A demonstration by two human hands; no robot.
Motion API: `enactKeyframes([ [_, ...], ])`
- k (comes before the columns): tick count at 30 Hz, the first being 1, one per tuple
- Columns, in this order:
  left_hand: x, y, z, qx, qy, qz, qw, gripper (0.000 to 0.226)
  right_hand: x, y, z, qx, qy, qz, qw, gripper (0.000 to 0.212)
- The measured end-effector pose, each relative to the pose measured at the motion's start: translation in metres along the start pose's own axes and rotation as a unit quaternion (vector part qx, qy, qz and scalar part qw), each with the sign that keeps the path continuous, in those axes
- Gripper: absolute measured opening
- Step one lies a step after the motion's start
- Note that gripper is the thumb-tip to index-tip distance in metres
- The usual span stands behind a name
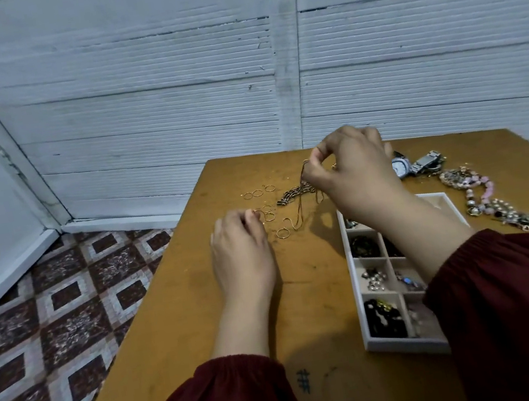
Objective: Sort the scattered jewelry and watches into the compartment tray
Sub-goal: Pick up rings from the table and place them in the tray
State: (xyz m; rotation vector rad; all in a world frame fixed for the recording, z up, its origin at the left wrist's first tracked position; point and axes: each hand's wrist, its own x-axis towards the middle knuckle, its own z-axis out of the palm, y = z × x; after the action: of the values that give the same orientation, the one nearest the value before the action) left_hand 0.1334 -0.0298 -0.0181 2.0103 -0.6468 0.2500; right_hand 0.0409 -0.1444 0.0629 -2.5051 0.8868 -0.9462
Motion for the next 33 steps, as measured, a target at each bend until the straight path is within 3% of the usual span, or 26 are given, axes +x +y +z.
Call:
enactKeyframes([
  [8, -0.041, 0.022, -0.011, -0.062, -0.004, -0.019, 0.998, 0.024, -0.019, -0.008, -0.043, 0.093, 0.003, 0.038, 0.995, 0.009],
  [13, -0.064, 0.031, -0.008, -0.103, -0.027, -0.024, 0.994, 0.019, -0.034, -0.011, -0.064, 0.163, 0.020, 0.041, 0.985, 0.022],
  [24, -0.090, 0.050, -0.004, -0.192, -0.029, -0.068, 0.979, 0.017, -0.058, -0.001, -0.090, 0.261, 0.041, 0.074, 0.962, 0.017],
  [33, -0.099, 0.047, 0.009, -0.157, -0.033, -0.030, 0.987, 0.013, -0.072, 0.014, -0.114, 0.286, 0.052, 0.050, 0.955, 0.019],
])
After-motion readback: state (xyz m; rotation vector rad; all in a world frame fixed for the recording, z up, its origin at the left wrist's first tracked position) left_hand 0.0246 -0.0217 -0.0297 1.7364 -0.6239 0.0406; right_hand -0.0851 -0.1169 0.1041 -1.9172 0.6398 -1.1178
